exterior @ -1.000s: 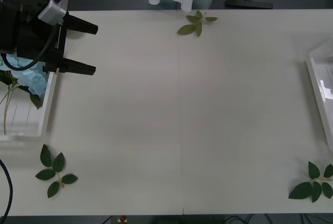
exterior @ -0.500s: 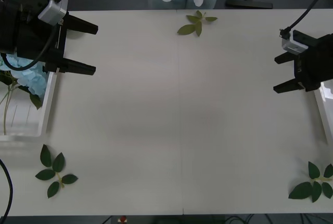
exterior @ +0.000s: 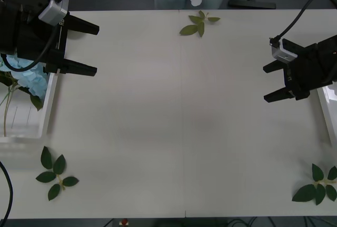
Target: Place the red flowers into the right box and the blue flowers into the left box. If a person shows an open palm, hand one flower to the person first, then continue sorting.
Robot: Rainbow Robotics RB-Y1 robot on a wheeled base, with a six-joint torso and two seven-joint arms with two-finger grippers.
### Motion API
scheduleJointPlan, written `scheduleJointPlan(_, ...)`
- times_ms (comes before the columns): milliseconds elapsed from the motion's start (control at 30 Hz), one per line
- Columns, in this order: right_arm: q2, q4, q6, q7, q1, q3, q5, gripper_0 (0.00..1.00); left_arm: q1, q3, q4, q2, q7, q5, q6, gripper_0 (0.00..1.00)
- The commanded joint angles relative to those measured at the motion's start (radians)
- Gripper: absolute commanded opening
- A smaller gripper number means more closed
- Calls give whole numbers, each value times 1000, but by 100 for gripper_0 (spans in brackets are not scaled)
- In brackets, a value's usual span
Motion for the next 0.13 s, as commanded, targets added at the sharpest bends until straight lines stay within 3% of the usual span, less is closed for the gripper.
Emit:
scheduleJointPlan(33,-1,-12,-4,-9,-18,-20,-7,89,-33,6,-17,-11,0,1,2,100)
scheduleJointPlan(133,-1,-12,-4,-9,-18,-20,-7,89,-33,6,-17,-11,0,1,2,100)
